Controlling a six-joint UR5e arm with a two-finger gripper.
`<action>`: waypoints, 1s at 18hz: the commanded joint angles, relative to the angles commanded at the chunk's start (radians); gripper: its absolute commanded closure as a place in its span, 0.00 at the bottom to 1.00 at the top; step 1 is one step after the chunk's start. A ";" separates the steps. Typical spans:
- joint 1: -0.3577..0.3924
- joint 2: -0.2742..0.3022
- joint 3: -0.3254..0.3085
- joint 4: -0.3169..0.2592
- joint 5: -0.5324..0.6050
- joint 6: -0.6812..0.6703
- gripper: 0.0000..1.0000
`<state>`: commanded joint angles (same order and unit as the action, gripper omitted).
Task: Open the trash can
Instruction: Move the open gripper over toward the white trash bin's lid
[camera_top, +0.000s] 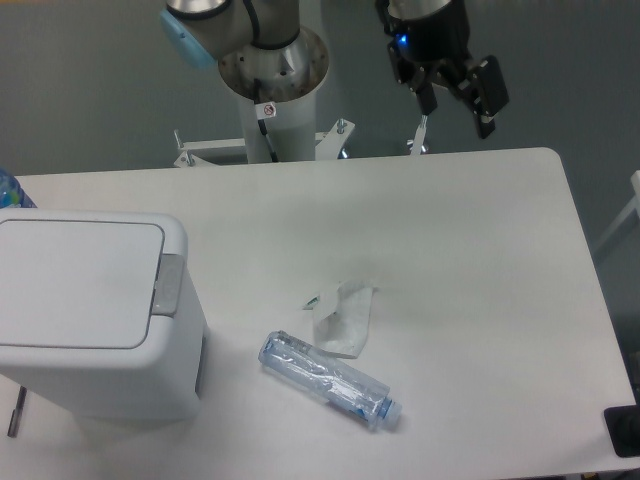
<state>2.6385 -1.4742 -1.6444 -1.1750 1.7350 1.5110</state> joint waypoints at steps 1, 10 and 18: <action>0.000 0.003 0.000 -0.002 -0.009 -0.009 0.00; -0.087 -0.018 0.050 0.005 -0.150 -0.417 0.00; -0.202 -0.083 0.107 0.087 -0.186 -0.807 0.00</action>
<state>2.4361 -1.5570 -1.5370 -1.0877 1.5493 0.7045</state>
